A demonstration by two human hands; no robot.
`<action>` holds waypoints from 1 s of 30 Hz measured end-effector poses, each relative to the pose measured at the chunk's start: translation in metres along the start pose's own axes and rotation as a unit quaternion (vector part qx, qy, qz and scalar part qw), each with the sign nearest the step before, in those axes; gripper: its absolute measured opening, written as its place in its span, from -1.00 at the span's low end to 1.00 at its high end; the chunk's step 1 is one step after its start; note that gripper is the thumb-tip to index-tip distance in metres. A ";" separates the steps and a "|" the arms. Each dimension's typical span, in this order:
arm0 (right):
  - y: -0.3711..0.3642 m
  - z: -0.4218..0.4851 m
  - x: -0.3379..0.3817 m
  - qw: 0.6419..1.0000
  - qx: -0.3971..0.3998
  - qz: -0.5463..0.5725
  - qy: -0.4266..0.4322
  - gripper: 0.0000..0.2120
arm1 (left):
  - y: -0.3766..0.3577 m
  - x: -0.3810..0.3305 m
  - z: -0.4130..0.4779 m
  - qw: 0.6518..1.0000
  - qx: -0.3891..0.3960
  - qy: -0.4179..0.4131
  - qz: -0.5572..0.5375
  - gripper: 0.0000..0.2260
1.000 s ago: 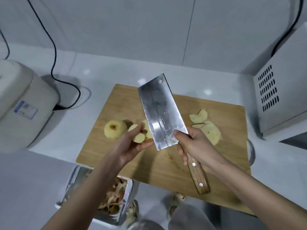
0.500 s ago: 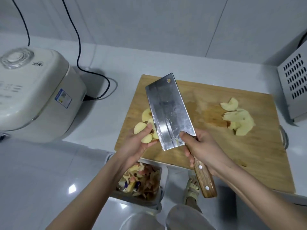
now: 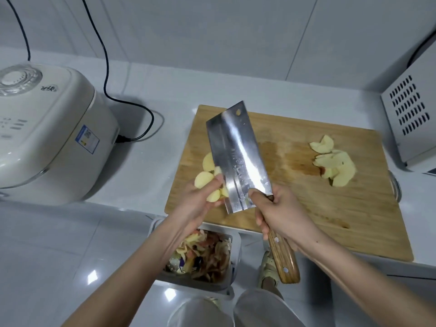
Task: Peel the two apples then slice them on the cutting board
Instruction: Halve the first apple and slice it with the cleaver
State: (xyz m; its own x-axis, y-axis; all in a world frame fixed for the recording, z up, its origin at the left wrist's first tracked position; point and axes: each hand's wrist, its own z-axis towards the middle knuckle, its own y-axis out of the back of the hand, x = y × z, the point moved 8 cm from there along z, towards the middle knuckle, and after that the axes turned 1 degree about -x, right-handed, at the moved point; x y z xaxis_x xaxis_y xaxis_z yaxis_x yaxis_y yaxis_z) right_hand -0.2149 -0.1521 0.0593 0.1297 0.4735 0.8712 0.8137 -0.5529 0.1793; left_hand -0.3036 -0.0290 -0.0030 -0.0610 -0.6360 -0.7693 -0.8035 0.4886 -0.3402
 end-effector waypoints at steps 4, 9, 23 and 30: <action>0.000 -0.004 0.000 1.000 -0.013 0.001 0.003 -0.84 | -0.011 -0.003 0.000 0.999 0.039 0.022 0.022 -0.87; 0.011 -0.003 0.004 1.000 -0.009 0.004 -0.002 -0.86 | -0.019 -0.007 -0.003 0.992 0.085 0.071 -0.058 -0.71; 0.030 0.002 0.012 0.991 0.063 0.015 -0.118 -0.86 | -0.055 0.001 -0.006 0.934 0.196 0.141 -0.265 -0.55; 0.041 0.011 0.023 0.981 0.113 0.000 -0.157 -0.86 | -0.066 0.000 -0.007 0.930 0.207 0.159 -0.260 -0.59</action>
State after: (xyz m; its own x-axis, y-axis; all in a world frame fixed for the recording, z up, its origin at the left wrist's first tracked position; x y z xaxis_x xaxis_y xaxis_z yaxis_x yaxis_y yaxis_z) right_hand -0.1721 -0.1564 0.0818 0.2680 0.6812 0.6813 0.9141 -0.4032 0.0436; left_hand -0.2548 -0.0653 0.0238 0.0476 -0.9630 -0.2654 -0.4812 0.2107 -0.8509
